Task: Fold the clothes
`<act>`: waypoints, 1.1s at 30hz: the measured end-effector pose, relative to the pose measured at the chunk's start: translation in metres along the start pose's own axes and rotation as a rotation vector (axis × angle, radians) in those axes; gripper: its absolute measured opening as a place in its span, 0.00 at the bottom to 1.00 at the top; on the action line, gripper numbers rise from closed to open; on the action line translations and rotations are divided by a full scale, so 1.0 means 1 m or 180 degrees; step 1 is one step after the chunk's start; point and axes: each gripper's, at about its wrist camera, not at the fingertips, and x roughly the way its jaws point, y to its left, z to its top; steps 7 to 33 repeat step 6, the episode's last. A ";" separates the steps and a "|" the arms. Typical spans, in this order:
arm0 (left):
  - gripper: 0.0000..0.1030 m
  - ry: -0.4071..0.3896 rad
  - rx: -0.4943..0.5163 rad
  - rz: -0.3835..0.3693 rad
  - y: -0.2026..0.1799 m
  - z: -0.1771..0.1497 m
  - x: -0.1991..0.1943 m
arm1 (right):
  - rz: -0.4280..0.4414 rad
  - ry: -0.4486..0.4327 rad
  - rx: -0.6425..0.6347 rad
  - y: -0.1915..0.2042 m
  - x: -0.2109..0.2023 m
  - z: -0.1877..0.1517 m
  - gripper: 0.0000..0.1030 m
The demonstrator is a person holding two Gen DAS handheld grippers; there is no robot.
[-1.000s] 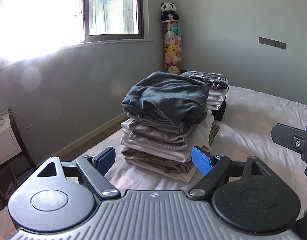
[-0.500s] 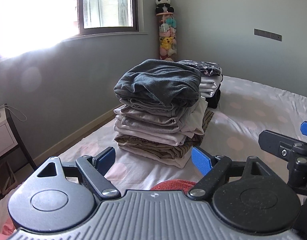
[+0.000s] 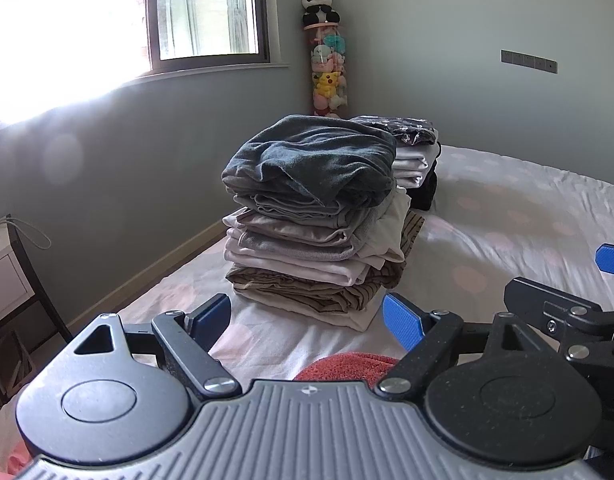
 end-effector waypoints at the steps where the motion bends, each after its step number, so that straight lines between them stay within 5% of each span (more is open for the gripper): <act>1: 0.96 0.0003 0.0000 -0.0005 0.000 0.000 0.000 | -0.0002 -0.0003 0.0000 0.000 0.000 0.000 0.98; 33: 0.96 -0.0028 0.0030 0.0000 -0.001 -0.001 -0.001 | -0.0006 0.0001 0.0014 -0.001 0.000 -0.001 0.98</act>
